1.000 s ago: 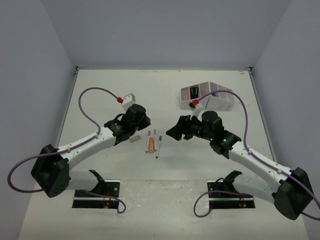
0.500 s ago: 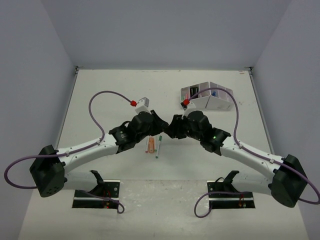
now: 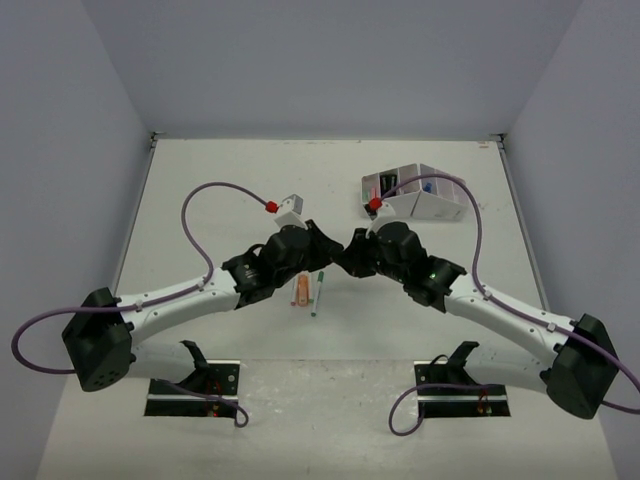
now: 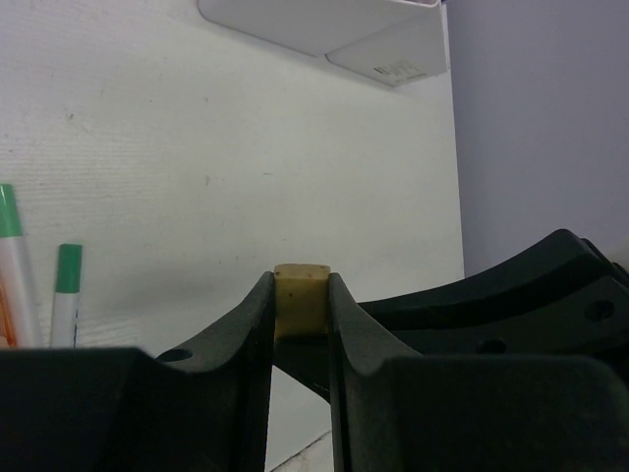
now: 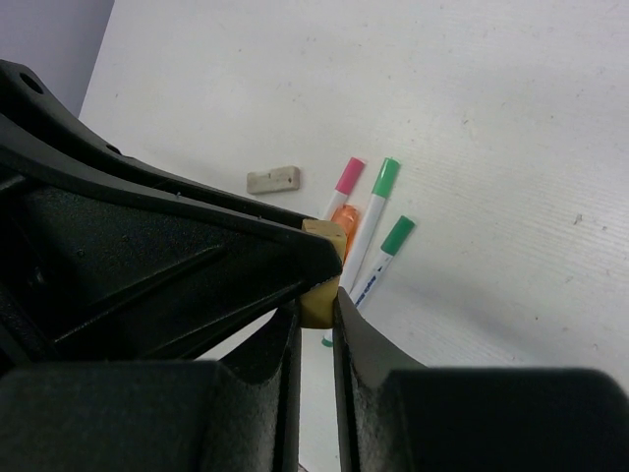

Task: Sort the stationery into containers
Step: Place the stationery in the storage box.

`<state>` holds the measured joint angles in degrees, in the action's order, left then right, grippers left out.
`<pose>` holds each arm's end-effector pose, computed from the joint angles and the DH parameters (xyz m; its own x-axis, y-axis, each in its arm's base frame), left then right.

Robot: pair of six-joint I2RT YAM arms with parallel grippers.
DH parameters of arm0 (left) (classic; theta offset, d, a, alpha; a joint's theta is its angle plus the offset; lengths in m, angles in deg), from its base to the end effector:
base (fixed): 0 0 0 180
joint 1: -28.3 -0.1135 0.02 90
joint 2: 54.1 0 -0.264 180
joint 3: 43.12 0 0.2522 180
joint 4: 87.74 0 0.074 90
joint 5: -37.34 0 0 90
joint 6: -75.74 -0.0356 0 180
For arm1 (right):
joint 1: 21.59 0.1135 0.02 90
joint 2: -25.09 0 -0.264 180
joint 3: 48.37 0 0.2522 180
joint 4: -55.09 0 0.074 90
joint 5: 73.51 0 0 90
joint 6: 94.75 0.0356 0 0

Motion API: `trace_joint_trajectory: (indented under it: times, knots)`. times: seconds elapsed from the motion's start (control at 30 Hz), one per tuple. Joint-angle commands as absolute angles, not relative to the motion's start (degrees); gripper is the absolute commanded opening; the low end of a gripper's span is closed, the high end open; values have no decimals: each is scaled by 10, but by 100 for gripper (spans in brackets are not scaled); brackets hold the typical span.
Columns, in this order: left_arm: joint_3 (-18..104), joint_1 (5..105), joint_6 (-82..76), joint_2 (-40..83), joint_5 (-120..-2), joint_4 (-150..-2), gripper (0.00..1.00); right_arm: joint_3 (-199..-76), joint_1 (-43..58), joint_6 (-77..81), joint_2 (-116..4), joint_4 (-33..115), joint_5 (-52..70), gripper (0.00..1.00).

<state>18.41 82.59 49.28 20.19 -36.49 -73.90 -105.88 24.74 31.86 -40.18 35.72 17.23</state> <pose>0.1780 -0.2307 0.2635 -0.6845 -0.5209 -0.5100 0.0488 0.6654 -0.7449 0.1778 0.1856 0.2693 -0.6794 0.1519 -0.7179 -0.3864 0.7576 0.5260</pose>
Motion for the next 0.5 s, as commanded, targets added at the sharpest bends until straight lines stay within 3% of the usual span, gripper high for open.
trace_joint_trajectory:
  times: [0.0, 0.07, 0.23, 0.47]
  knots:
    - [204, 848, 502, 193, -392, -764, 5, -1068, 242, 300, -376, 397, 234, 0]
    - [206, 849, 494, 183, -365, -748, 15, -1064, 237, 295, -360, 387, 242, 0]
    - [246, 845, 469, 166, -287, -664, 100, -1063, 214, 283, -340, 357, 253, 0]
    - [272, 824, 427, 100, -202, -559, 100, -1073, 94, 253, -312, 292, 228, 0]
